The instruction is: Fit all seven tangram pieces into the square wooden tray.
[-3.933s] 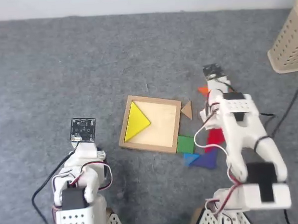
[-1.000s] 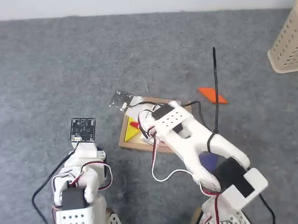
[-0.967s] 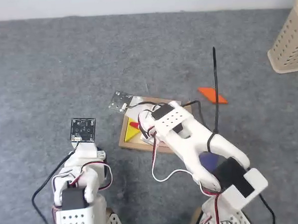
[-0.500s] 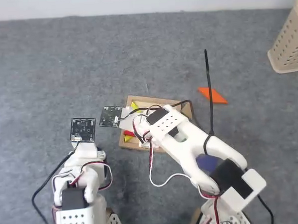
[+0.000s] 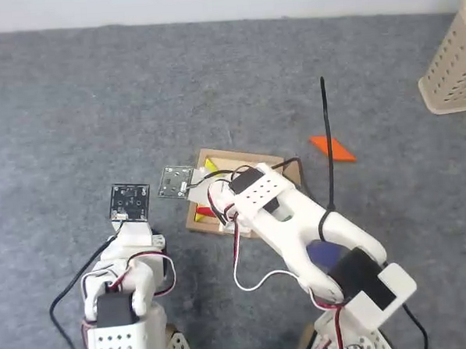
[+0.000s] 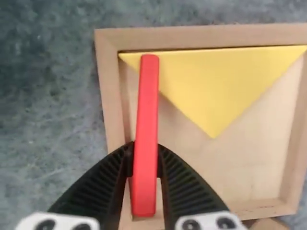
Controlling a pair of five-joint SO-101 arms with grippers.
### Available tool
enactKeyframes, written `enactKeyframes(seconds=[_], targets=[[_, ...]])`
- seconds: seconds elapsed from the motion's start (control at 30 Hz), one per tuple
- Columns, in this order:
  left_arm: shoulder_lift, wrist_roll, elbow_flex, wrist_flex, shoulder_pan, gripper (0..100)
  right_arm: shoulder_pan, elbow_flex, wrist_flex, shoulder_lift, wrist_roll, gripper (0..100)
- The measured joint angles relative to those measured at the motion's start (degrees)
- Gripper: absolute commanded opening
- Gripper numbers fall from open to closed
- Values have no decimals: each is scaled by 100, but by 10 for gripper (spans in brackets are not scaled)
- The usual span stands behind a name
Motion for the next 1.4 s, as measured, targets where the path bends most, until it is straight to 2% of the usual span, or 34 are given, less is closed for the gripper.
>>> enactKeyframes(seconds=[0.4, 0.57, 0.97, 1.23, 1.4], targets=[[0, 0, 0, 0, 0, 17, 9, -97, 501, 0, -18, 12], [0, 0, 0, 0, 0, 17, 9, -97, 519, 0, -18, 100], [0, 0, 0, 0, 0, 17, 0, -97, 563, -44, -18, 95], [0, 0, 0, 0, 0, 17, 0, 360, 571, -1108, -18, 95], [0, 0, 0, 0, 0, 17, 62, 475, 484, -1204, -18, 95]])
